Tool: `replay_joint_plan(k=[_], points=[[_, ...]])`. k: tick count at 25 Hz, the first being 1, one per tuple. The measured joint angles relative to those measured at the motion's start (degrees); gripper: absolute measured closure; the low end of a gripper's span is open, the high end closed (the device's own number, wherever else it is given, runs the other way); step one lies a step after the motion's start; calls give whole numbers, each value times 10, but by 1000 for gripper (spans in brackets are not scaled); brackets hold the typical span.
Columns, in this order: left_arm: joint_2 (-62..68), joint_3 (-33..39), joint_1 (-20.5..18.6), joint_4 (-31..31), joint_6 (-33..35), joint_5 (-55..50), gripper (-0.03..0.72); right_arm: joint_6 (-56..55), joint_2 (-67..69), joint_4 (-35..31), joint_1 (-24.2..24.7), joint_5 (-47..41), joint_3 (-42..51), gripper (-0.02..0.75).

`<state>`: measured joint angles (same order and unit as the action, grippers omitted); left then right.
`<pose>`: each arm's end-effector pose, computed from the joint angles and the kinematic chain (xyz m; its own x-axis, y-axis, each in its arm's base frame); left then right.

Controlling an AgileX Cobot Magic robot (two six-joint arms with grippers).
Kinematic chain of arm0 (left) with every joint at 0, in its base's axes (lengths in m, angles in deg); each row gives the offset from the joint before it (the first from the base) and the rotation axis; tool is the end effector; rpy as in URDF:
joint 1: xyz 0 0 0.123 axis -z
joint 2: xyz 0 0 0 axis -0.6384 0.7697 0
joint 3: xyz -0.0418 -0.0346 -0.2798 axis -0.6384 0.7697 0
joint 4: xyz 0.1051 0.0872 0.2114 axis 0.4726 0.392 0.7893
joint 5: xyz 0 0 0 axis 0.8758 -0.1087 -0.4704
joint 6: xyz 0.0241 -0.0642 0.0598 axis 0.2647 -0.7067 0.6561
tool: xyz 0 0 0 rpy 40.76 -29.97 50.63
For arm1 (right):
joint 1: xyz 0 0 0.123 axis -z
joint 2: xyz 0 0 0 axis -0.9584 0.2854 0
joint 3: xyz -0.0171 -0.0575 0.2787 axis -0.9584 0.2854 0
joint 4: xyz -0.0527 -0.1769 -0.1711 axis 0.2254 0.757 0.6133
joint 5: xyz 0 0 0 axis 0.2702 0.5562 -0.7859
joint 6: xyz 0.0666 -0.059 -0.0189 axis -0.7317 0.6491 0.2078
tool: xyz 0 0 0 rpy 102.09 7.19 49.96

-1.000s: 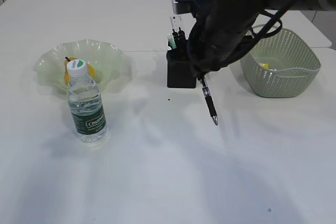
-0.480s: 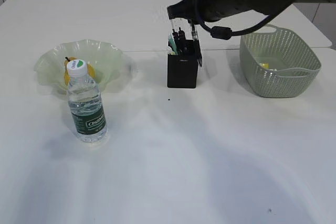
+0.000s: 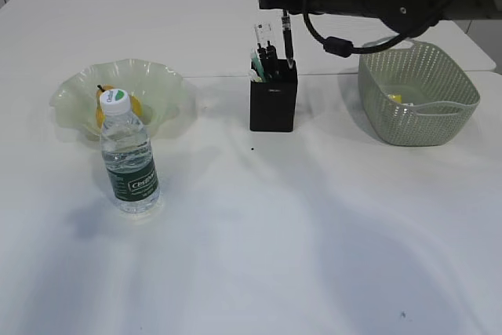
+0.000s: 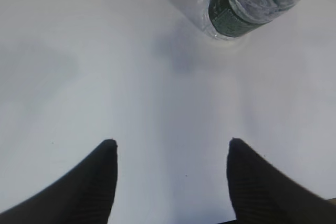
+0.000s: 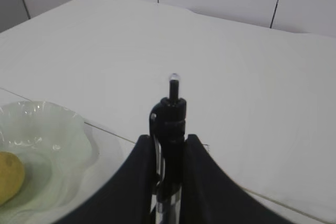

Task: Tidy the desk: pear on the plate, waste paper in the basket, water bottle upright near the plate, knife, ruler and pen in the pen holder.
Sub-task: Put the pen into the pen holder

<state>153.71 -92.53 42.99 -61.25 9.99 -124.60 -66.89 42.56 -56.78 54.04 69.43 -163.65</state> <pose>0.2129 -0.0270 0.2990 -0.9104 -0.0563 -0.4100 0.0261 0.9809 -0.1926 0.4454 0.1616 0.2750 -0.2209 -0.1575 -0.9625 -0.3961 0.9163 -0.0590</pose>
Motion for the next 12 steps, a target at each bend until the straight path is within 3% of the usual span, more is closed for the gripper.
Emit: replay_joint_plan(k=[12], points=[[0, 0, 0, 0, 0, 0, 223, 10, 85, 3, 3, 31, -70, 632]])
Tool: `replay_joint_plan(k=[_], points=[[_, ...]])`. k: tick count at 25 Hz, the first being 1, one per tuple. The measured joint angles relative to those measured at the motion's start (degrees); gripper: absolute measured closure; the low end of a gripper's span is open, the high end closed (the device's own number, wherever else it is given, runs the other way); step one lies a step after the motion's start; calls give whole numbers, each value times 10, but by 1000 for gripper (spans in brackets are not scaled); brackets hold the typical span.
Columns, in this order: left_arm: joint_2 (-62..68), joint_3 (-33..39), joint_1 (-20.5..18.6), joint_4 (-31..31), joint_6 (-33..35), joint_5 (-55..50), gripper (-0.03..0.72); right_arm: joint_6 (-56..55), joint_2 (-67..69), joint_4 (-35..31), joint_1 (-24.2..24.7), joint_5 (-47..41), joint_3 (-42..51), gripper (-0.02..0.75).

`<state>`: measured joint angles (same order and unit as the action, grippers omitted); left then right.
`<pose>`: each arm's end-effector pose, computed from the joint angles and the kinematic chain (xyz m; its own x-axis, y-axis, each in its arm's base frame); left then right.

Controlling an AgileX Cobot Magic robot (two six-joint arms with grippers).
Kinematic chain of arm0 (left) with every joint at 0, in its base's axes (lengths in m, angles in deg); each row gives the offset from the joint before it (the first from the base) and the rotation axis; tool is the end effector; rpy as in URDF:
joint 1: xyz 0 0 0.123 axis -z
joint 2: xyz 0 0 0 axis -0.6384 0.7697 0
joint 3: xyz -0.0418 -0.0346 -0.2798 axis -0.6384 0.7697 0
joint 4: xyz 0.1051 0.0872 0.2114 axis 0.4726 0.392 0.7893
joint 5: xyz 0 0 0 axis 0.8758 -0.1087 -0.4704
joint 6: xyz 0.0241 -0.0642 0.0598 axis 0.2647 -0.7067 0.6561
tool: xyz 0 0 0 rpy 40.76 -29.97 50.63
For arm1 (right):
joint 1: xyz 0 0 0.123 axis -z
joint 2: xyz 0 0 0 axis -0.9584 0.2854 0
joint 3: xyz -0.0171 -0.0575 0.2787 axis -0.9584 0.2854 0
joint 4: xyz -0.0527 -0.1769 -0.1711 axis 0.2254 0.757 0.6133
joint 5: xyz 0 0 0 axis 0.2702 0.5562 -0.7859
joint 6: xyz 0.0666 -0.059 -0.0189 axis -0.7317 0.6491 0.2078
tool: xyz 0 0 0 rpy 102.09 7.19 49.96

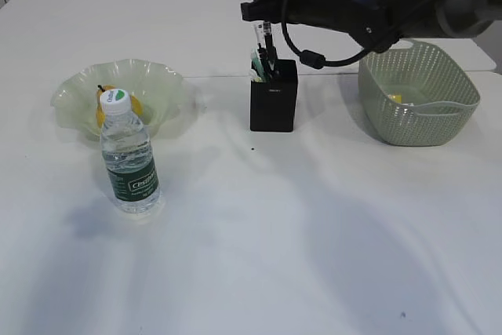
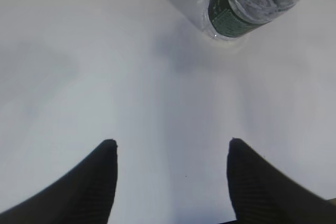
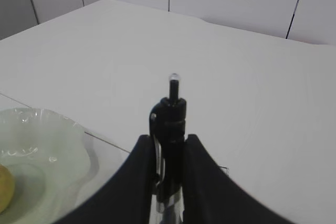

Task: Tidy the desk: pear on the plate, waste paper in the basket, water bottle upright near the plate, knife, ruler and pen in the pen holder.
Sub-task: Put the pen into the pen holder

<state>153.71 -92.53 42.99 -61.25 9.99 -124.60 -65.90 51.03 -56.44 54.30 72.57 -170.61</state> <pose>0.2129 -0.0270 0.2990 -0.9104 -0.0563 -0.4100 0.0261 0.9809 -0.1926 0.4766 0.1726 0.2467 -0.1915 -0.1670 -0.9672 -0.4177 0.9056 -0.0736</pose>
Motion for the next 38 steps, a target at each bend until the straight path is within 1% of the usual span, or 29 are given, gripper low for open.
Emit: replay_joint_plan(k=[11, 18, 21, 24, 26, 30, 34, 38], points=[[0, 0, 0, 0, 0, 2, 223, 11, 51, 0, 25, 33, -5, 629], [0, 0, 0, 0, 0, 8, 223, 12, 67, 0, 26, 36, -5, 610], [0, 0, 0, 0, 0, 9, 223, 12, 70, 0, 26, 36, -5, 563], [0, 0, 0, 0, 0, 9, 223, 12, 70, 0, 26, 36, -5, 467], [0, 0, 0, 0, 0, 9, 223, 11, 70, 0, 26, 36, -5, 419], [0, 0, 0, 0, 0, 9, 223, -31, 70, 0, 26, 35, -5, 388], [0, 0, 0, 0, 0, 9, 223, -67, 48, 4, 26, -14, -5, 382], [0, 0, 0, 0, 0, 9, 223, -73, 12, 12, 26, -105, -5, 381]])
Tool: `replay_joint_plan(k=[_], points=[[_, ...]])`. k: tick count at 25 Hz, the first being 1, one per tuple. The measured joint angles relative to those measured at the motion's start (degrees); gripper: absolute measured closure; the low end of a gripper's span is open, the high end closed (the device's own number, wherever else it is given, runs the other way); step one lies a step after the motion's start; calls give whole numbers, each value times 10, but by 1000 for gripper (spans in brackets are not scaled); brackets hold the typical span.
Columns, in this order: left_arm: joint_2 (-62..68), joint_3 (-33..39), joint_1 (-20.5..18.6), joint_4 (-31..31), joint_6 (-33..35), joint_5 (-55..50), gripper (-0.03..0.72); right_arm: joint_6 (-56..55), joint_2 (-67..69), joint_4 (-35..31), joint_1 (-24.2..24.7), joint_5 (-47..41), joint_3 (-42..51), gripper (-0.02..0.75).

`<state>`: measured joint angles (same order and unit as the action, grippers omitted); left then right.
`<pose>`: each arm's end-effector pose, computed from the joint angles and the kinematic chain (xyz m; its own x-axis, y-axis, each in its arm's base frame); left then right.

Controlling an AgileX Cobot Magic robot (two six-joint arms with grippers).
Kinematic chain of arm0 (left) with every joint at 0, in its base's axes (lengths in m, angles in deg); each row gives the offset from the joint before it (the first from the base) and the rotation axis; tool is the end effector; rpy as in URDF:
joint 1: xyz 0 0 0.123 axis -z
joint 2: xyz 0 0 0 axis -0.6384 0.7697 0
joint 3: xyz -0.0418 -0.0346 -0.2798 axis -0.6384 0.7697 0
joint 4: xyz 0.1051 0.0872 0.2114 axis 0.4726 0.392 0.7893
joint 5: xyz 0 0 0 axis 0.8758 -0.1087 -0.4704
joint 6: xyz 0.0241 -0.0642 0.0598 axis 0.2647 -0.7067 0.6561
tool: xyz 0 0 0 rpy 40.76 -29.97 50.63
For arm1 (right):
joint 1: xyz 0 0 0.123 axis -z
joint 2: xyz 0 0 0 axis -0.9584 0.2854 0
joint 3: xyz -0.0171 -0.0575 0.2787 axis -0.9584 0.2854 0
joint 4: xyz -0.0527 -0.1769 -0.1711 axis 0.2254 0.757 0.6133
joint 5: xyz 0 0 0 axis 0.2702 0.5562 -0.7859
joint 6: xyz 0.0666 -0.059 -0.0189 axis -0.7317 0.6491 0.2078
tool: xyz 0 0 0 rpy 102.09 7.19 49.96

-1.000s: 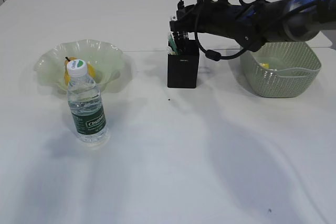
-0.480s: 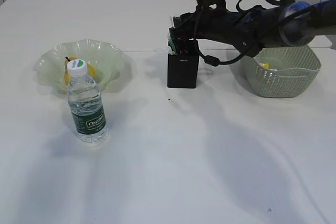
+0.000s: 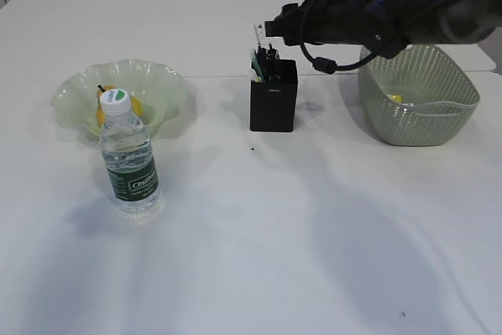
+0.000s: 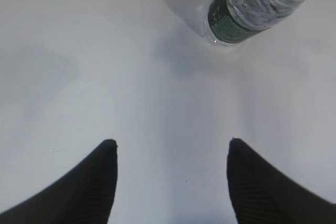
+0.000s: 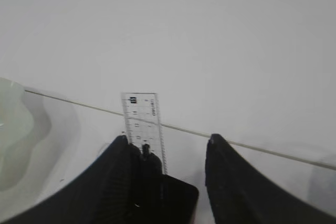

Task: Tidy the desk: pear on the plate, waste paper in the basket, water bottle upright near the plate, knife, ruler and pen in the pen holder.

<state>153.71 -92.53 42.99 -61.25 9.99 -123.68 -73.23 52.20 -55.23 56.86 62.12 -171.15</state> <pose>0.2143 -0.0269 0.2996 -0.9036 -0.0593 -0.4242 0.0261 0.9809 -0.1926 0.4848 0.1434 0.2255 -0.3914 -0.1105 -0.9136 -0.2762 0.9611 0.0021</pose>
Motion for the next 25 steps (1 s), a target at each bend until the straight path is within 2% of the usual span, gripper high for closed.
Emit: replay_joint_plan(k=[10, 12, 17, 20, 25], points=[[0, 0, 0, 0, 0, 0, 223, 27, -89, -8, 0, -186, 0, 381], [0, 0, 0, 0, 0, -2, 223, 73, -100, -39, 0, -248, 0, 381], [0, 0, 0, 0, 0, -7, 223, 225, -112, -165, 0, -408, 0, 381], [0, 0, 0, 0, 0, -9, 223, 255, -113, -204, 0, -493, 0, 381], [0, 0, 0, 0, 0, -15, 223, 284, -123, -255, 0, -561, 0, 381]])
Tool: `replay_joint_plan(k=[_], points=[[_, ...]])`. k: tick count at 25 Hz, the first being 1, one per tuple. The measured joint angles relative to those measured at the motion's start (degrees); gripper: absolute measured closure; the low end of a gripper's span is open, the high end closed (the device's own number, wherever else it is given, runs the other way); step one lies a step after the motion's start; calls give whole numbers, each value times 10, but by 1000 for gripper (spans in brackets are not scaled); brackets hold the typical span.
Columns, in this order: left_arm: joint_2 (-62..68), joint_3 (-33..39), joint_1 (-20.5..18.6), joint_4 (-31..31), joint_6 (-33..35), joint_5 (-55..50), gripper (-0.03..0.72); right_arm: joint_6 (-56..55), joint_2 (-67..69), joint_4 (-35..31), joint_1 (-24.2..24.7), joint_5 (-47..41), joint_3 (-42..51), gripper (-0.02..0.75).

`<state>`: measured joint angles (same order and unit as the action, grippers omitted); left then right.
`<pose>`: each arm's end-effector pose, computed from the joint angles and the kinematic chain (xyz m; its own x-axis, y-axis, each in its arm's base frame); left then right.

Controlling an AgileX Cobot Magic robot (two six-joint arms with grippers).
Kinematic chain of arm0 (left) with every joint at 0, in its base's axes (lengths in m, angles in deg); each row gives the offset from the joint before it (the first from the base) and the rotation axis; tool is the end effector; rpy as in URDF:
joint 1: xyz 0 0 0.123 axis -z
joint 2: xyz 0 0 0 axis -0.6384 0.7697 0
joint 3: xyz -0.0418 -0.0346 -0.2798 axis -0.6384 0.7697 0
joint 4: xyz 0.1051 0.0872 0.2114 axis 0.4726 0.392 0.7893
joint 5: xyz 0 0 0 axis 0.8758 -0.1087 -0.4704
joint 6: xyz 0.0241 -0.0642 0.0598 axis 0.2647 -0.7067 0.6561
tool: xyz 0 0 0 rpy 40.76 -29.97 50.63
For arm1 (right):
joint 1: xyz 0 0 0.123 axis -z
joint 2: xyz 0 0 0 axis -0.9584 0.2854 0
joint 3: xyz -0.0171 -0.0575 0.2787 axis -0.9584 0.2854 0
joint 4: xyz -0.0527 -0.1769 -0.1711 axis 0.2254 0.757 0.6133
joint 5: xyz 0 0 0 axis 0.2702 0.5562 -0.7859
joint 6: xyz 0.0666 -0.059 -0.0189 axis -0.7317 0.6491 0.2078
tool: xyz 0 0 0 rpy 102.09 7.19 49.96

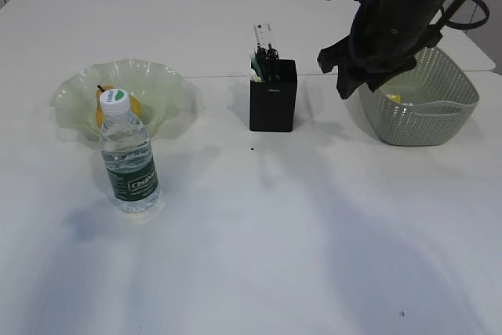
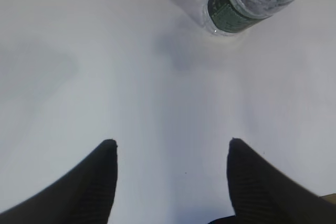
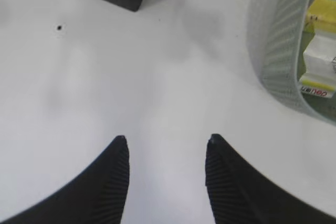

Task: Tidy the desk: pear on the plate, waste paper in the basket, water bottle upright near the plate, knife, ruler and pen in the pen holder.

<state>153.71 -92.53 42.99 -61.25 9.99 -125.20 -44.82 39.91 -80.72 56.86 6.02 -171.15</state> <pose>0.2121 -0.0270 0.2986 -0.9146 -0.0543 -0.4006 0.0261 0.9809 -0.1926 0.4014 0.1144 0.2651 -0.8831 -0.2807 -0.3759 -0.2814 0.9581 -0.0543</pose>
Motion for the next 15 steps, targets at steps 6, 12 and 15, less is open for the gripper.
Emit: replay_joint_plan(k=[6, 12, 15], points=[[0, 0, 0, 2, 0, -6, 223, 19, -16, -24, 18, -41, 16, 381], [0, 0, 0, 3, 0, -9, 223, 47, -76, -50, 78, -35, 99, 381], [0, 0, 0, 8, 0, -9, 223, 51, -118, -51, 107, -16, 149, 381]])
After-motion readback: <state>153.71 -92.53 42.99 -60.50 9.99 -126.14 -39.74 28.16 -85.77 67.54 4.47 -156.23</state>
